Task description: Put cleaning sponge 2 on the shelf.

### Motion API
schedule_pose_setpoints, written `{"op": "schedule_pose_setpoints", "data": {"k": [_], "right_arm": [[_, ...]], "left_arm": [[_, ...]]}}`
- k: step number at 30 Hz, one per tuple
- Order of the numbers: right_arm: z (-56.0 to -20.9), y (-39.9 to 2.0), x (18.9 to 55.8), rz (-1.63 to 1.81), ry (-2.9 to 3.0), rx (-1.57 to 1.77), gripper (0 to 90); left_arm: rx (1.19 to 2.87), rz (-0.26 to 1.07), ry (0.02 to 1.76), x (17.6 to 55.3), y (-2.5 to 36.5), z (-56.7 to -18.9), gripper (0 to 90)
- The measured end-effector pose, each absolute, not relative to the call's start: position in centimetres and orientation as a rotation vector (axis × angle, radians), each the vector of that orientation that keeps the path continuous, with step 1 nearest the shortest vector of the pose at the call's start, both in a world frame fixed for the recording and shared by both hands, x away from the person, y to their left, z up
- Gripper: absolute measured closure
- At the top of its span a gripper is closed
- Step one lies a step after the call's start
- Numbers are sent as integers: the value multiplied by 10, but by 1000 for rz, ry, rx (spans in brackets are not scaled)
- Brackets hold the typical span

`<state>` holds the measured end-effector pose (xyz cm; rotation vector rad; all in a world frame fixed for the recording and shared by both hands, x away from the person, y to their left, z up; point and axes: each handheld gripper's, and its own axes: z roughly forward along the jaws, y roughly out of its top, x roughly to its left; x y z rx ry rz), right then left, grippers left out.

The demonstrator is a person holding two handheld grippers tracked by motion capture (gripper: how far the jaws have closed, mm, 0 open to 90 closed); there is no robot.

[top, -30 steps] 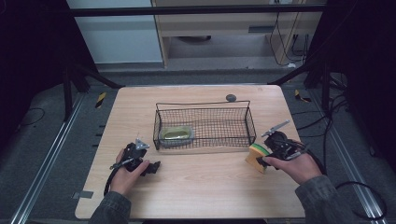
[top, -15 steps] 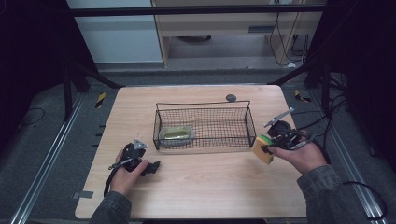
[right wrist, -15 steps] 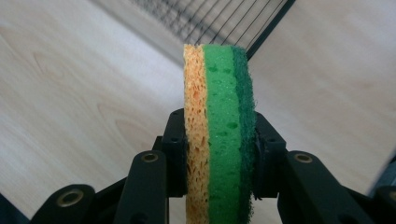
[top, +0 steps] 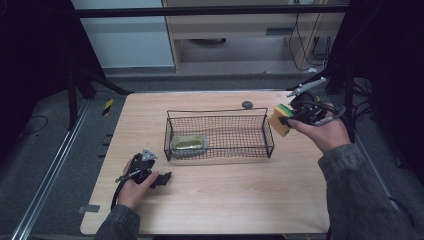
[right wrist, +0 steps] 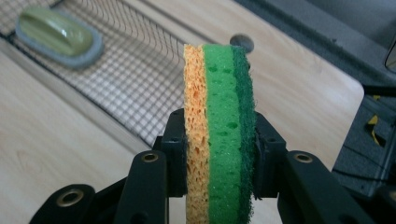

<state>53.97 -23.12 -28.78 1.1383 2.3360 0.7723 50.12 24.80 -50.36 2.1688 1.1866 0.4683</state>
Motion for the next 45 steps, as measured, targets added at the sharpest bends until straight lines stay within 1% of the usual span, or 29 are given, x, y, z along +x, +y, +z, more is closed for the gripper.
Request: {"op": "schedule_pose_setpoints", "data": {"k": [2, 7, 14, 27, 36, 45], "right_arm": [[-285, -224, 554, 818, 2322, 1133, 648], [-286, -212, 568, 831, 2315, 1116, 649], [-308, -195, 587, 806, 2338, 1101, 650], [-341, -193, 605, 819, 2378, 1118, 650], [-370, -191, 617, 786, 2413, 1141, 652], [-380, -192, 623, 769, 2423, 1140, 652]], "left_arm": [[2165, 473, 1179, 501, 249, -504, 0], [2157, 478, 1153, 502, 251, -506, 0], [2161, 481, 1155, 504, 252, -505, 0], [2147, 486, 1172, 505, 251, -506, 0], [2154, 483, 1178, 506, 251, -505, 0], [2158, 482, 1179, 506, 251, -505, 0]]}}
